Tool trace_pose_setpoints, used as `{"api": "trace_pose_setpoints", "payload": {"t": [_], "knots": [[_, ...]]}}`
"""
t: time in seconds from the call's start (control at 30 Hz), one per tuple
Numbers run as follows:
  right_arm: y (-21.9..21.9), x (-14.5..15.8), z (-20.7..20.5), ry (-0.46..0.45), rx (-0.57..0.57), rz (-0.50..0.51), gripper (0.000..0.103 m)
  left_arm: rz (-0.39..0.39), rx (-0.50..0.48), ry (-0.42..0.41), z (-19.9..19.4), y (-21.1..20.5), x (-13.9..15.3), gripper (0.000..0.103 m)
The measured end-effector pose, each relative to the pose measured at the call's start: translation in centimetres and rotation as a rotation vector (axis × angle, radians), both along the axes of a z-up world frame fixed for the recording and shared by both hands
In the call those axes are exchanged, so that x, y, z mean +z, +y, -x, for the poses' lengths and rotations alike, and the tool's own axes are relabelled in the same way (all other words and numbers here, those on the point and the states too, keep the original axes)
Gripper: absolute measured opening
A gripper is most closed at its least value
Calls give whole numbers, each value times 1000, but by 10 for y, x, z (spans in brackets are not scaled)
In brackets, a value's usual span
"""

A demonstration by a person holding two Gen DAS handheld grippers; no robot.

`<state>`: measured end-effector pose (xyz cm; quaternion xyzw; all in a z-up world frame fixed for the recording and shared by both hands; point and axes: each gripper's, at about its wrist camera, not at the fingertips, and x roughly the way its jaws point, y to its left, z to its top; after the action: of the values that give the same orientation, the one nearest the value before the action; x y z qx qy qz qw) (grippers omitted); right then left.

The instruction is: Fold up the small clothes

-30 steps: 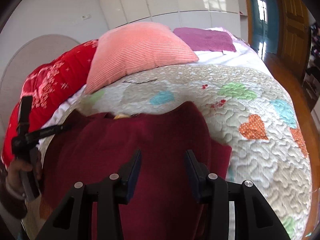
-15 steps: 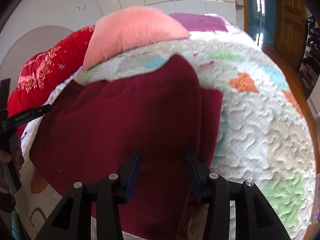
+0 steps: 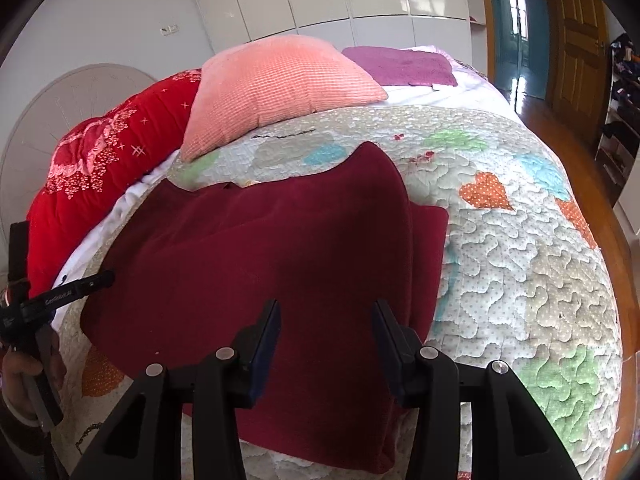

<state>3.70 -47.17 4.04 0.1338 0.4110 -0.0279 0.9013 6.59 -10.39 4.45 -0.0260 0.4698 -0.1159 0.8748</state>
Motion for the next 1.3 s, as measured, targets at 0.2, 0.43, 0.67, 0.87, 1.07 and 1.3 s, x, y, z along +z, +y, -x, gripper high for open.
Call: {"api": "trace_pose_setpoints", "payload": {"t": [0.2, 0.43, 0.67, 0.87, 1.07, 1.3], "knots": [[-12, -28, -18, 80, -26, -24, 47, 13, 19, 8, -1, 4, -9, 68], [3, -6, -21, 76, -10, -18, 48, 25, 17, 19, -2, 6, -8, 68], [33, 16, -30, 20, 66, -62, 48, 42, 21, 28, 6, 11, -3, 68], [75, 18, -61, 8, 140, -95, 48, 134, 41, 66, 15, 27, -1, 68], [120, 3, -100, 40, 210, -77, 48, 178, 53, 88, 22, 35, -14, 68], [154, -23, -129, 138, 250, 9, 60, 208, 36, 62, 24, 37, -17, 72]]}}
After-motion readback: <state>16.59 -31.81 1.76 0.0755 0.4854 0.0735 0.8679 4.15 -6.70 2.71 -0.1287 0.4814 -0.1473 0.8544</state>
